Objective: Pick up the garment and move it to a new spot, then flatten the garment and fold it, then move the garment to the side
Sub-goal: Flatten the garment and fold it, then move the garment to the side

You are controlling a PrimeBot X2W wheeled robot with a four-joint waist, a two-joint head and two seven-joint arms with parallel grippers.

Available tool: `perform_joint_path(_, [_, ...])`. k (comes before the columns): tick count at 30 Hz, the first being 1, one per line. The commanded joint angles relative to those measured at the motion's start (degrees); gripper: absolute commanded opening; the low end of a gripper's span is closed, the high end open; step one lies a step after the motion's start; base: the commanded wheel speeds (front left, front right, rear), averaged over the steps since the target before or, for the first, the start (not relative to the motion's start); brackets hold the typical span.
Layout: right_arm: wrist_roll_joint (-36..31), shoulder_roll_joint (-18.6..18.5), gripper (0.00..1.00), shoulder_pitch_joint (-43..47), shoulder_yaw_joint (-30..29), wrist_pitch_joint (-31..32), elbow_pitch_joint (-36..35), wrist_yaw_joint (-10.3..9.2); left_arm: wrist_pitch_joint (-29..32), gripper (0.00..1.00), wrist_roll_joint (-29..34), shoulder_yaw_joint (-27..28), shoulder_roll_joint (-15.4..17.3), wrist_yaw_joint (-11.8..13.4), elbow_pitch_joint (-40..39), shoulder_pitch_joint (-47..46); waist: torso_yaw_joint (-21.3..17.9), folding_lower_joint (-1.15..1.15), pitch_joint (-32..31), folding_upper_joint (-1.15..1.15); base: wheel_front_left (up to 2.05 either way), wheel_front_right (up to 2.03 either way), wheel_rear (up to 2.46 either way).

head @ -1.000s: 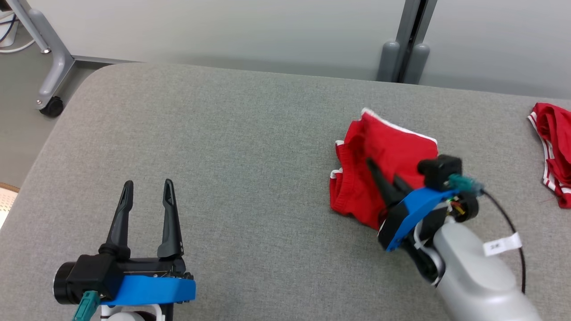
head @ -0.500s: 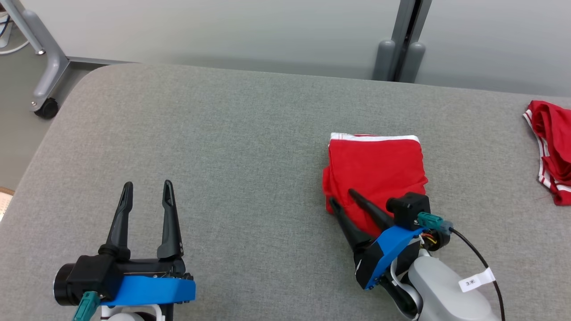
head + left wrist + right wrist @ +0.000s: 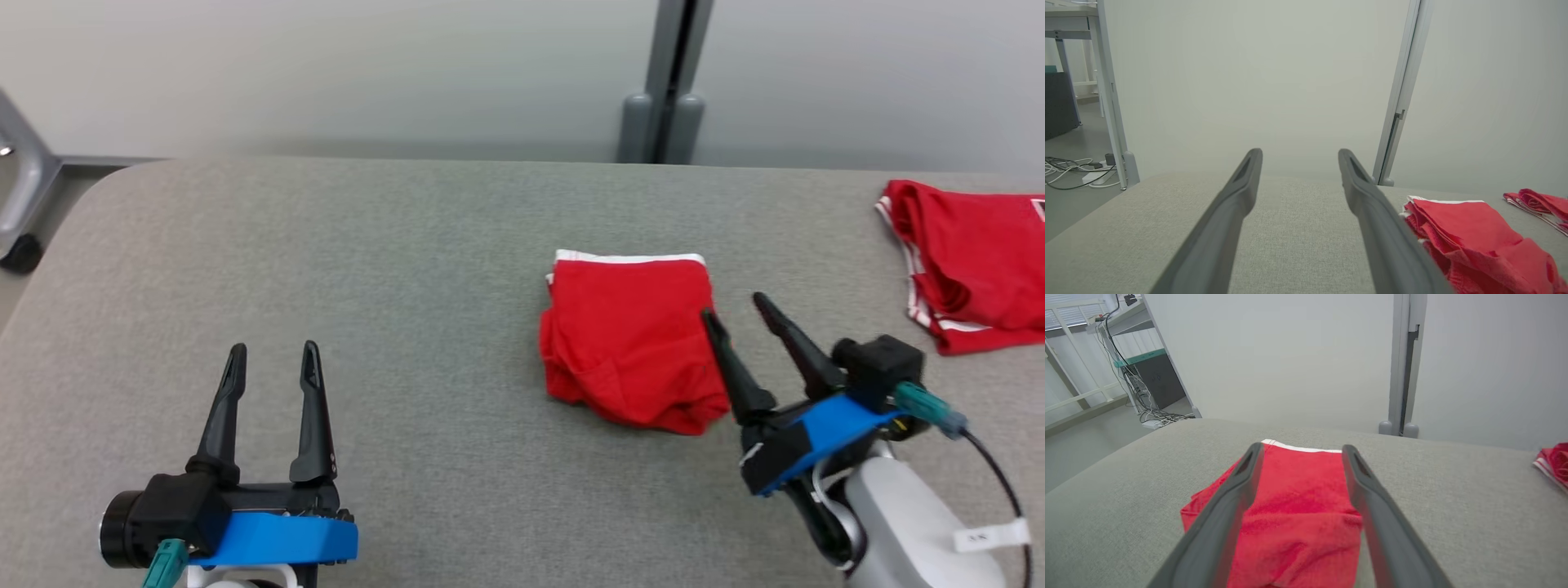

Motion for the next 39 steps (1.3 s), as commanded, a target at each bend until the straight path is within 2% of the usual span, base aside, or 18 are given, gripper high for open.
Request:
perform_joint_path(1, [-0.8,-0.3,1.0,1.8,-1.3,-0.2,-1.1,0.01,-0.3,1.0,0.4,0.2,-0.1,-0.3,0.2,0.4,-1.2,-0.01,-0.8,0.0,0.0,0.0,0.0])
perform_joint_path(11, [-6.4,1.5,1.0,10.2,-13.6,-0.3,-9.9,0.01,-0.3,1.0,2.2,1.0,0.8,0.3,3.7,0.1,-6.0,-0.01,-2.0,0.0,0.0,0.0,0.0])
perform_joint_path(20, [-10.7,4.9,1.0,17.1,-20.9,1.8,-17.0,0.01,1.5,1.0,2.9,1.1,1.7,2.0,5.3,0.9,-7.1,-0.01,-2.9,0.0,0.0,0.0,0.0])
perform_joint_path(26, [-12.3,6.9,1.0,21.4,-23.6,3.4,-20.8,0.01,3.1,1.0,3.2,0.9,2.5,2.7,4.7,2.4,-6.7,-0.01,-3.5,0.0,0.0,0.0,0.0])
perform_joint_path(39, [-15.6,8.8,1.0,24.8,-24.6,5.6,-24.5,0.01,4.2,1.0,2.8,0.5,3.3,3.7,3.9,3.7,-5.9,-0.01,-3.8,0.0,0.0,0.0,0.0])
